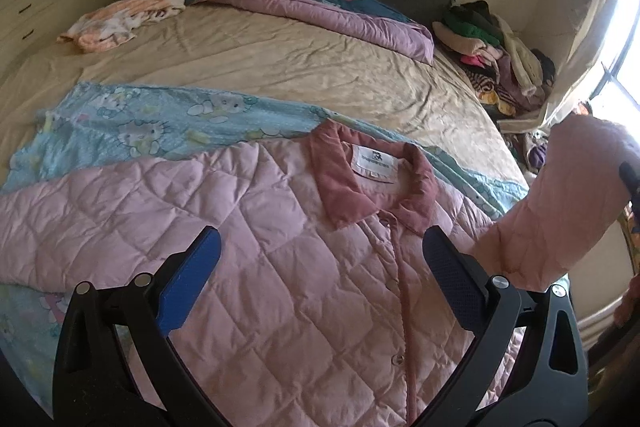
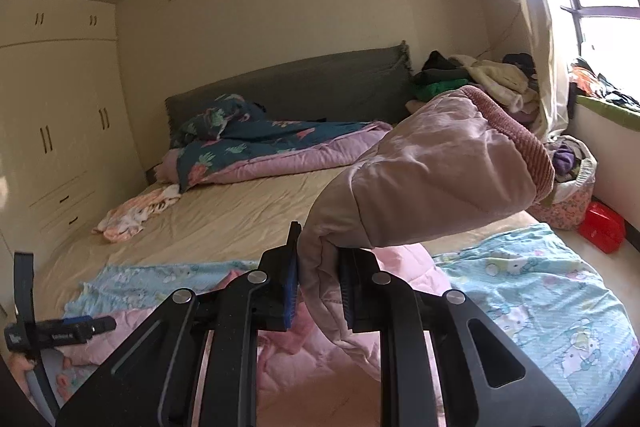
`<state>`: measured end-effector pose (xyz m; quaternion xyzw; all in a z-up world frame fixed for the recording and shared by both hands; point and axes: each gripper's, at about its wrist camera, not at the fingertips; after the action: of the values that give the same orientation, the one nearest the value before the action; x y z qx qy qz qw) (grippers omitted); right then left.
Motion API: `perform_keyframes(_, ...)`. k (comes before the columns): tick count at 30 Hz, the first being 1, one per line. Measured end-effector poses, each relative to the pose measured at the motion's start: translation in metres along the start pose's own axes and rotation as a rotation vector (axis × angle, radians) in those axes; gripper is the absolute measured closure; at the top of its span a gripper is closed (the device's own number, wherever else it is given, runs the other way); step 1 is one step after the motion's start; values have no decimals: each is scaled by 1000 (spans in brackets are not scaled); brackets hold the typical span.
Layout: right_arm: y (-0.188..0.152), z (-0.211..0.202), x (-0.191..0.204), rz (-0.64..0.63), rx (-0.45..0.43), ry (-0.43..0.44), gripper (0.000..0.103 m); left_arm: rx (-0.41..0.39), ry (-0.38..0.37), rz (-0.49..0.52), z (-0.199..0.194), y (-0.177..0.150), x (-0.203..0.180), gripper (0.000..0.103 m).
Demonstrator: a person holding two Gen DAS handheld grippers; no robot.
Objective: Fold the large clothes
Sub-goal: 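Lift the sleeve with the right tool and lay it across the jacket front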
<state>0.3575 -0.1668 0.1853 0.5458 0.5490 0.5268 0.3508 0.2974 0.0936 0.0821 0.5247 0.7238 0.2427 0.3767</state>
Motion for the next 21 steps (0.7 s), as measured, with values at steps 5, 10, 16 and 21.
perform_keyframes(5, -19, 13, 21, -10, 28, 34, 87, 12, -16, -66, 1, -4, 20, 8)
perform_keyframes(10, -47, 30, 46, -31, 72, 69, 87, 33, -16, -97, 6, -15, 34, 8)
perform_keyframes(16, -96, 49, 80, -93, 152, 106, 86, 38, -18, -119, 6, -21, 43, 8)
perform_keyframes(21, -144, 63, 106, -145, 245, 134, 86, 48, -27, -138, 9, -25, 50, 8)
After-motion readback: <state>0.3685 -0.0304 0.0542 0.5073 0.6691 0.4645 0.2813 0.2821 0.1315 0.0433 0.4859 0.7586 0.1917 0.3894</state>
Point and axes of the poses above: each gripper's, at about its wrist camera, not at the fingertips, and z roughly the way its jaws point, x to its left, y to its top, and after that the axes turned 9 degrees about -x, right-handed
